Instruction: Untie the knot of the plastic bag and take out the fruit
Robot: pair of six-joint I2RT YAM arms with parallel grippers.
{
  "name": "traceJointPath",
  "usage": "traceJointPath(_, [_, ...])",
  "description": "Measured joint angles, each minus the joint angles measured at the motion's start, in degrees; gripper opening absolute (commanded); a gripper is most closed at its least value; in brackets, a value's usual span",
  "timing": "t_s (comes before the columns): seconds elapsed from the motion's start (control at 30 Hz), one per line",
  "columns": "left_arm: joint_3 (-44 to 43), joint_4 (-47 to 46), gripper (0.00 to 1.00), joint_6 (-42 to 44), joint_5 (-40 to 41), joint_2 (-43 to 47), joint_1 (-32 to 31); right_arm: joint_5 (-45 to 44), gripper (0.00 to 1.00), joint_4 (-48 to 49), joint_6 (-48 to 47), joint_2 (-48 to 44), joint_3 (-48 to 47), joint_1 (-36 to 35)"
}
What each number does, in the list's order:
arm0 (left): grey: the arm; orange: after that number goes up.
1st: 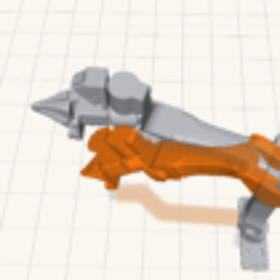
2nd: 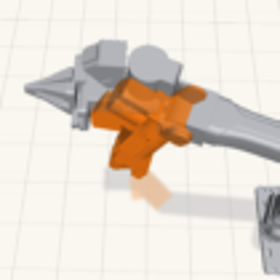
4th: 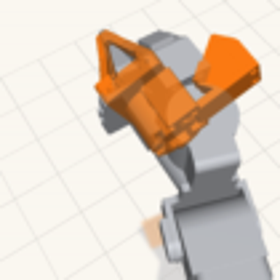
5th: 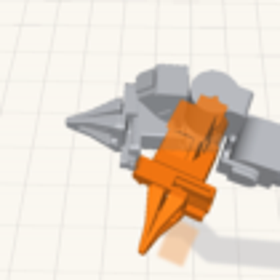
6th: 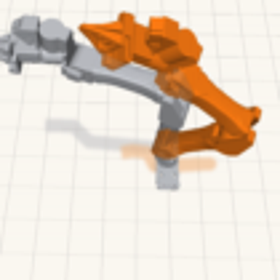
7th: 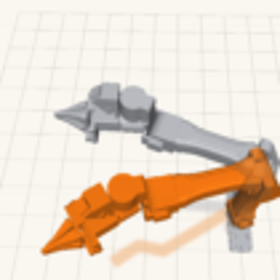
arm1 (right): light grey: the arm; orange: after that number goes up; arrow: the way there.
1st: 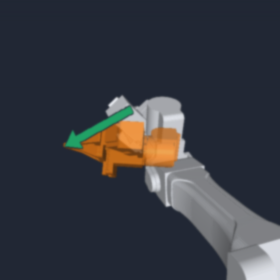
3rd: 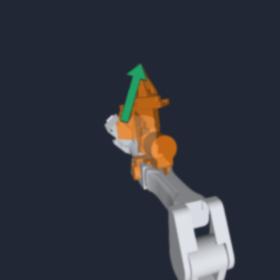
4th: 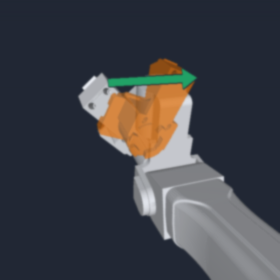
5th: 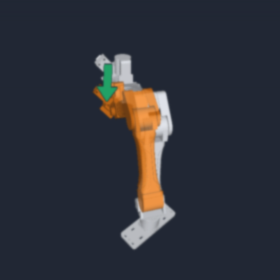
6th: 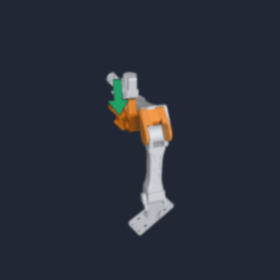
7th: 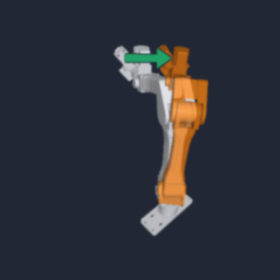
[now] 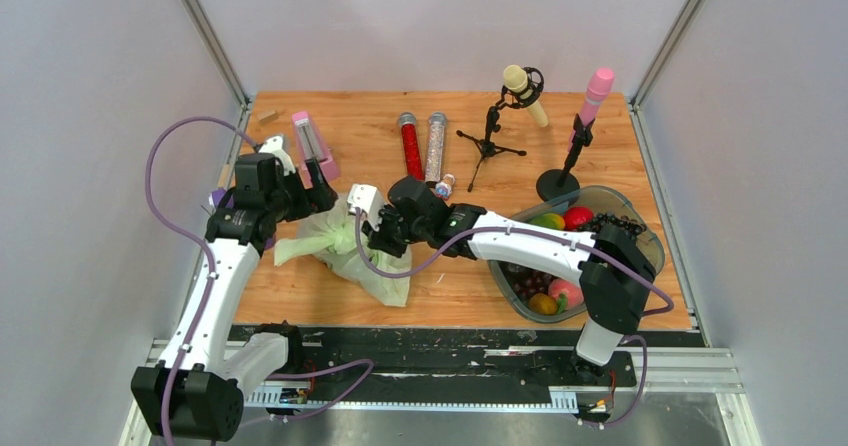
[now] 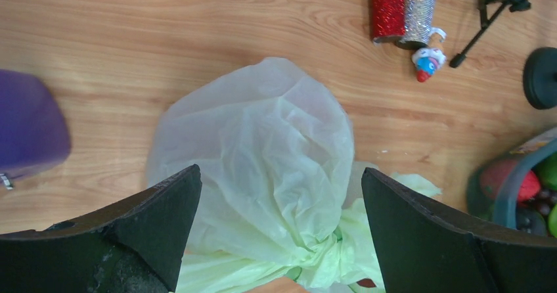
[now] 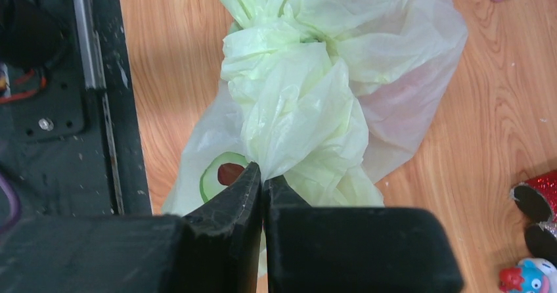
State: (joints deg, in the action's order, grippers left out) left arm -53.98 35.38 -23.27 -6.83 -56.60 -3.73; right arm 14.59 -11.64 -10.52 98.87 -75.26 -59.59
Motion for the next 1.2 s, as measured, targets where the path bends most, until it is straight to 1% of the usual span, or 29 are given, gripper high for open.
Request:
traceJointPath(0.13, [1.86,-1.05,0.99,-2.43,-3.67,-0.22,-0.02,-0.22,0.06,-1.14,-4.52,-1.36,3.54,0.02])
traceJointPath(0.27, [4.63,-1.53,0.99,-5.68,-6.67,-0.76,-0.50,-1.31,0.06,-1.18,-6.45,-2.32,6.47,0.02])
traceJointPath(0.5, [6.75,-1.44,0.97,-9.66,-7.65,-0.94,-3.08,-3.96,0.06,-0.20,-6.93,-2.84,9.11,0.02])
traceJointPath(0.63, [7.13,-1.42,0.92,-10.45,-6.99,-0.87,-3.87,-4.68,0.07,0.52,-6.88,-3.41,9.81,0.02])
traceJointPath(0.7, [7.61,-1.55,0.87,-10.86,-6.40,-0.87,-4.24,-4.83,0.07,1.11,-6.84,-3.54,9.81,0.02])
traceJointPath(0.73, [7.98,-1.62,0.82,-11.10,-6.10,-0.90,-4.44,-4.87,0.07,1.31,-6.75,-3.56,9.81,0.02])
traceJointPath(0.83, [9.22,-1.99,0.75,-11.47,-5.22,-1.05,-5.09,-4.92,0.07,1.62,-6.60,-3.80,9.84,0.02])
traceJointPath(0.9, [9.88,-2.08,0.65,-11.61,-4.55,-1.22,-5.55,-4.92,0.08,1.86,-6.49,-4.07,9.88,0.00])
traceJointPath(0.93, [10.16,-2.16,0.58,-11.54,-4.26,-1.38,-5.84,-4.90,0.08,2.08,-6.45,-4.22,9.94,0.02])
traceJointPath(0.97, [10.27,-2.16,0.53,-11.63,-3.93,-1.46,-6.01,-4.92,0.08,2.32,-6.38,-4.39,10.03,0.00])
traceJointPath(1.0, [10.43,-2.27,0.42,-11.65,-3.65,-1.51,-6.16,-4.92,0.08,2.51,-6.27,-4.48,10.12,0.00])
traceJointPath(1.03, [10.49,-2.25,0.28,-11.39,-3.37,-1.53,-6.32,-4.94,0.08,2.71,-6.19,-4.61,10.21,0.00])
traceJointPath(1.07, [10.54,-2.32,0.21,-11.52,-3.19,-1.53,-6.38,-5.05,0.08,2.95,-6.08,-4.72,10.38,0.00])
traceJointPath(1.1, [10.54,-2.40,0.06,-11.56,-3.08,-1.53,-6.40,-5.11,0.08,3.06,-6.03,-4.85,10.56,0.00])
traceJointPath(1.17, [10.54,-2.58,0.00,-11.23,-2.95,-1.53,-6.43,-5.55,0.08,3.41,-5.81,-5.11,10.91,0.00])
traceJointPath(1.2, [10.54,-2.62,0.00,-11.15,-2.75,-1.53,-6.43,-5.75,0.08,3.80,-5.62,-5.29,11.17,0.00])
